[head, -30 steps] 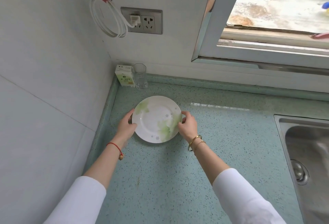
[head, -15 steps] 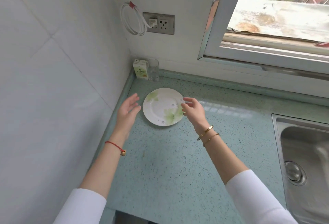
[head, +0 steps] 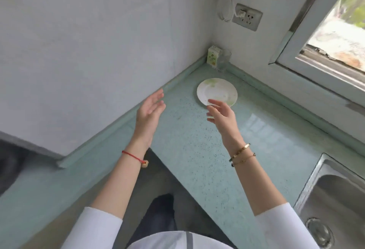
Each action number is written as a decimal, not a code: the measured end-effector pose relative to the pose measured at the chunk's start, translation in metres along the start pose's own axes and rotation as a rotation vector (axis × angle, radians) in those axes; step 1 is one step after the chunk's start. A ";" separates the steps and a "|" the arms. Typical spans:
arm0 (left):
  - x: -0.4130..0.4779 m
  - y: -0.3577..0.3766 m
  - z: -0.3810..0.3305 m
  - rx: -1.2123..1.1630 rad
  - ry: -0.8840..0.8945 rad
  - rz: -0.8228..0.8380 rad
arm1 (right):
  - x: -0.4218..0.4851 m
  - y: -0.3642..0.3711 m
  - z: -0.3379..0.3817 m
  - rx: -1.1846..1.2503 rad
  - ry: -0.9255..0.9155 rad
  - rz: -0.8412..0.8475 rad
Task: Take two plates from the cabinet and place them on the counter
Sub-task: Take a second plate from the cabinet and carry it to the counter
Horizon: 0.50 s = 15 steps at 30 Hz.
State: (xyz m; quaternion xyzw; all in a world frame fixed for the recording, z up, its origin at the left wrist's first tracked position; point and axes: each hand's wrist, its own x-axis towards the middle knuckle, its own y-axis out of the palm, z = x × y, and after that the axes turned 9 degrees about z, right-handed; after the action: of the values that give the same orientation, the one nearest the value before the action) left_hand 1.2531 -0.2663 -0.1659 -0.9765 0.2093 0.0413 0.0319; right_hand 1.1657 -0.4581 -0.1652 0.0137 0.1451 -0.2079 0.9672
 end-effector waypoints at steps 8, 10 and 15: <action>-0.180 -0.045 0.007 -0.103 0.012 -0.404 | -0.099 0.061 -0.015 -0.095 -0.011 0.385; -0.225 -0.057 0.013 -0.133 0.011 -0.513 | -0.121 0.081 -0.018 -0.127 -0.022 0.492; -0.340 -0.083 0.027 -0.152 0.014 -0.792 | -0.181 0.142 -0.032 -0.196 -0.039 0.777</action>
State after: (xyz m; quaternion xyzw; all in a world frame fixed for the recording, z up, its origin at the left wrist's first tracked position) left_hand 0.9762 -0.0504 -0.1567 -0.9814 -0.1865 0.0344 -0.0283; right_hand 1.0568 -0.2536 -0.1484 -0.0288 0.1297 0.1878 0.9732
